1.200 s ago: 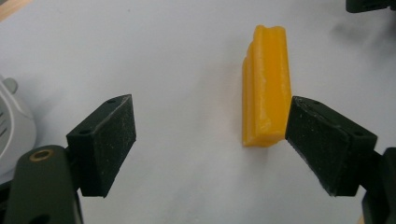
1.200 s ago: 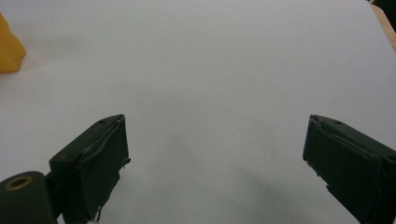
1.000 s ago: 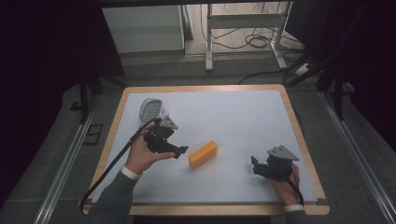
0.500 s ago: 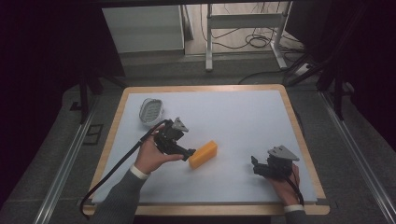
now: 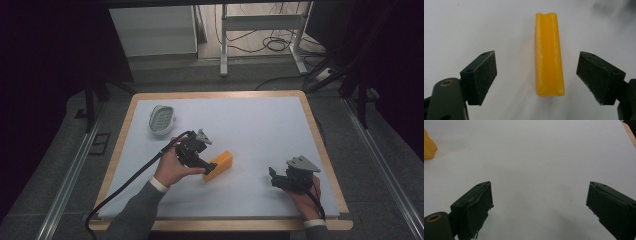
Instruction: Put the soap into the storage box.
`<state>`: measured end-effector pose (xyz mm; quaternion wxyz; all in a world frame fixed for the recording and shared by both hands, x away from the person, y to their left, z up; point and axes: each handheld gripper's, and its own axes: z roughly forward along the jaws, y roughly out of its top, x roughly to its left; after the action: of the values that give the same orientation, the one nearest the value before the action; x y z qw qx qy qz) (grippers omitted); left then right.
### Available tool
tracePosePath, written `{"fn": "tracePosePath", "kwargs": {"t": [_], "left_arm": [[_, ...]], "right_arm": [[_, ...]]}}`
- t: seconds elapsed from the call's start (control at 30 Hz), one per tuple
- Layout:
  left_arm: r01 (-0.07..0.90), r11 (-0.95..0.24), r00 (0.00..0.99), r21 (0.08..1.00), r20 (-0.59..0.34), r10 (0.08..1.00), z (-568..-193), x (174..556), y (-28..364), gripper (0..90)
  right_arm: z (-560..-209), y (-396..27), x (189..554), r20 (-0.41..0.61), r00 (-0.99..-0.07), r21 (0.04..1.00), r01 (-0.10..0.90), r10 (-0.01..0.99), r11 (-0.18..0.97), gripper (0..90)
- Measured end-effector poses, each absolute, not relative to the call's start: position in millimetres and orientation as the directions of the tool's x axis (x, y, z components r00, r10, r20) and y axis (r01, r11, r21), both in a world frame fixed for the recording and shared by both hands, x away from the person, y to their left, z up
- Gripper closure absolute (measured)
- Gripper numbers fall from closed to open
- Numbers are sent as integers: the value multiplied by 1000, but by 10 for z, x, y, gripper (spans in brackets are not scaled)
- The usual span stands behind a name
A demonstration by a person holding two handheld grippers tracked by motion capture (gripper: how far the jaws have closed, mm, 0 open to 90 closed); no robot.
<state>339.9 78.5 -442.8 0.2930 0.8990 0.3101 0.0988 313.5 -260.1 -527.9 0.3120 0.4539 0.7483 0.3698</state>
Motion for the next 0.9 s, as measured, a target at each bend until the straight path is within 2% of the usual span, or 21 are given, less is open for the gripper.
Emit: {"fn": "tracePosePath", "kwargs": {"t": [0.3,0.43,0.53,0.63,0.73,0.9], "left_arm": [[523,-630,779,574,-21,627,-4536,3476,718,175],[525,-667,782,529,10,624,-4613,3507,630,174],[521,-676,793,521,-2,610,-4653,3537,538,175],[545,-657,782,521,-31,623,-4719,3593,502,192],[554,-672,778,492,-18,628,-4795,3626,481,209],[561,-680,780,473,-25,626,-4899,3648,424,296]], "right_arm": [[-5280,-2598,3137,-132,-393,835,450,910,316,70],[-5280,-2596,3136,-132,-393,835,451,910,316,70],[-5280,-2596,3137,-133,-393,834,451,910,317,70],[-5279,-2600,3136,-133,-391,836,449,911,315,70],[-5279,-2601,3137,-129,-391,836,452,911,312,70],[-5281,-2595,3139,-130,-389,833,456,912,313,70]]}}
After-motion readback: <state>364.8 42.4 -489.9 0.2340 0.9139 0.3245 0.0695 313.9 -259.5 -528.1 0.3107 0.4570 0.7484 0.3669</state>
